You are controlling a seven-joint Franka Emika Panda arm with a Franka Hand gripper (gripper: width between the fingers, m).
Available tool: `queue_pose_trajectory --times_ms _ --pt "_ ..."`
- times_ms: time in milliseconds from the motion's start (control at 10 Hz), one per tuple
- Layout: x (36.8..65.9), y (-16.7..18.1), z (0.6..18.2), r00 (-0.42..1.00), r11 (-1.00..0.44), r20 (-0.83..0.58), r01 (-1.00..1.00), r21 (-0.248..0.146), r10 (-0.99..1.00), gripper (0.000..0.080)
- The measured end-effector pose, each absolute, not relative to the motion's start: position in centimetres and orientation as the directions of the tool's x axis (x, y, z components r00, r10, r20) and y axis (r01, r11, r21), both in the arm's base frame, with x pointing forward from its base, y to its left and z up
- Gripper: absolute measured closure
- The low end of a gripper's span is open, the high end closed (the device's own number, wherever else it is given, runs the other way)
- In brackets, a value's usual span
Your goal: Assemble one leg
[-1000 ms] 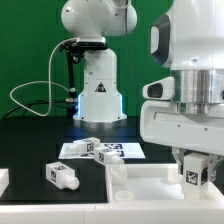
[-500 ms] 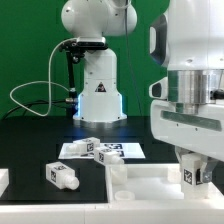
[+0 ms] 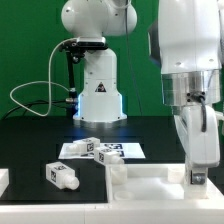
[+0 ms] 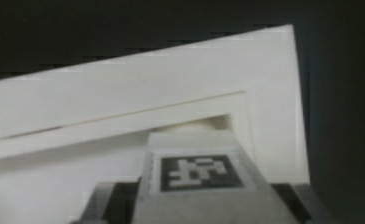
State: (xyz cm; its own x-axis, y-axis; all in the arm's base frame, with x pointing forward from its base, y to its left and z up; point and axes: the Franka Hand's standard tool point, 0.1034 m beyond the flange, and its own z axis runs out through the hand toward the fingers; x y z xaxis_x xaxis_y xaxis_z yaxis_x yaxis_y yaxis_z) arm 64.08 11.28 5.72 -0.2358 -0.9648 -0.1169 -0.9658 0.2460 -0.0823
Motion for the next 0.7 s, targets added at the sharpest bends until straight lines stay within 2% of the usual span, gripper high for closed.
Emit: queue_pose_trajectory --times_ms 200,300,400,500,600,700 --pt "64.0 11.5 5.7 -0.296 0.306 -0.121 -0.949 -0.075 -0.948 0.0519" --pt "64.0 11.5 5.7 -0.291 0.301 -0.121 -0.951 -0.075 -0.949 0.0335" --pt "64.0 11.5 5.7 -0.287 0.297 -0.121 -0.952 -0.076 -0.950 0.0335" --pt "64.1 11.7 5.9 -0.277 0.288 -0.122 -0.954 -0.079 -0.953 0.0214" --pt "64.4 12.4 7.5 -0.253 0.266 -0.136 -0.960 -0.089 -0.958 0.0163" --pt "64.7 12.8 9.0 -0.241 0.257 -0.150 -0.961 -0.099 -0.959 0.0163"
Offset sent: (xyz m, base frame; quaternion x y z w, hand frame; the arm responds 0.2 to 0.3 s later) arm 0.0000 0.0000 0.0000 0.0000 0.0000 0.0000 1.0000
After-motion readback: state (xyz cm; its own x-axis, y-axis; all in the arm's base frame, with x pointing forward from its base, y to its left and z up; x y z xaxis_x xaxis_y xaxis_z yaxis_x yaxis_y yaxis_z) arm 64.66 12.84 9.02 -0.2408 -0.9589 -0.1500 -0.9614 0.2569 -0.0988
